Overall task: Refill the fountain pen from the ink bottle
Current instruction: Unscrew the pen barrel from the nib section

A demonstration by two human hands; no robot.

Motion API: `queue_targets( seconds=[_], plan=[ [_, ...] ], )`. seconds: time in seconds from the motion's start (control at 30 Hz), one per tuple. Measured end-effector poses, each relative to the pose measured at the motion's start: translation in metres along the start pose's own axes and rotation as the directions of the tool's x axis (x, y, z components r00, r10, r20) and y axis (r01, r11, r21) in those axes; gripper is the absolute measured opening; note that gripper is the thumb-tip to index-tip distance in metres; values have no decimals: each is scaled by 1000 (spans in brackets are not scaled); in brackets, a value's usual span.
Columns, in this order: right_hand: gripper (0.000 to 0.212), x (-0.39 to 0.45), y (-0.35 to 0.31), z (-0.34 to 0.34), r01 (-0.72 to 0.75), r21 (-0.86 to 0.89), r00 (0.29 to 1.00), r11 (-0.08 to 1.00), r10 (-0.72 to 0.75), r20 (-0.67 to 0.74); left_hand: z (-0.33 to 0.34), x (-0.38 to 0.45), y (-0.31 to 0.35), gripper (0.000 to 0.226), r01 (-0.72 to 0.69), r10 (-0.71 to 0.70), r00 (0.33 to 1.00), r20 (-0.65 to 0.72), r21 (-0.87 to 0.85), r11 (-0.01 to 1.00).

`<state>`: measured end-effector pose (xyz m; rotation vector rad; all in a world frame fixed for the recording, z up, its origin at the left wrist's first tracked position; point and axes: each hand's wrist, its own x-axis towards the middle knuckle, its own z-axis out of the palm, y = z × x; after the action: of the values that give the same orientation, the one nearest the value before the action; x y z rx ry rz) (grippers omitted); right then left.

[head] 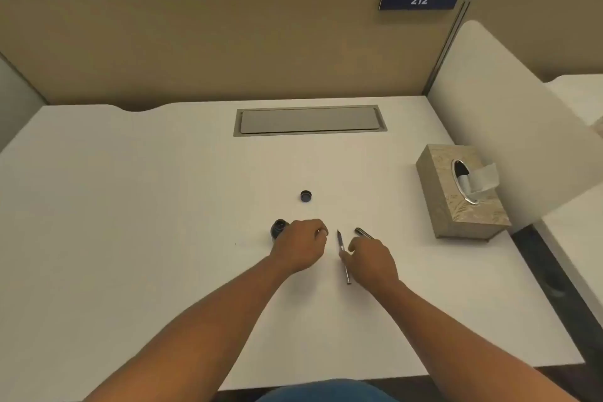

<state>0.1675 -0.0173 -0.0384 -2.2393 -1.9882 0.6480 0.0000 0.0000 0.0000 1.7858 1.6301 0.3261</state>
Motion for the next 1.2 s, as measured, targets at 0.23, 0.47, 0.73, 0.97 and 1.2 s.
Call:
queue_targets(
  seconds=[0.23, 0.47, 0.73, 0.97, 1.2],
  plan=[
    [27, -1, -5, 11, -148, -3, 987, 989, 148, 57, 4, 9, -16, 26, 71, -54, 994, 93, -183, 981],
    [18, 1, -8, 9, -160, 141, 987, 977, 163, -9, 14, 16, -15, 24, 242, -194, 969, 152, -434, 868],
    [16, -4, -18, -18, 36, 281, 991, 959, 2, -133, 9, 16, 2, 25, 309, -212, 951, 225, -697, 647],
    [27, -10, -22, -34, 145, 311, 983, 940, -100, -154, 2, 13, 5, 21, 296, -209, 954, 217, -801, 521],
    [42, -18, -21, -49, -241, 705, 940, 667, -20, 340, -2, 7, -3, 22, 269, -235, 952, 195, -902, 338]
  ],
)
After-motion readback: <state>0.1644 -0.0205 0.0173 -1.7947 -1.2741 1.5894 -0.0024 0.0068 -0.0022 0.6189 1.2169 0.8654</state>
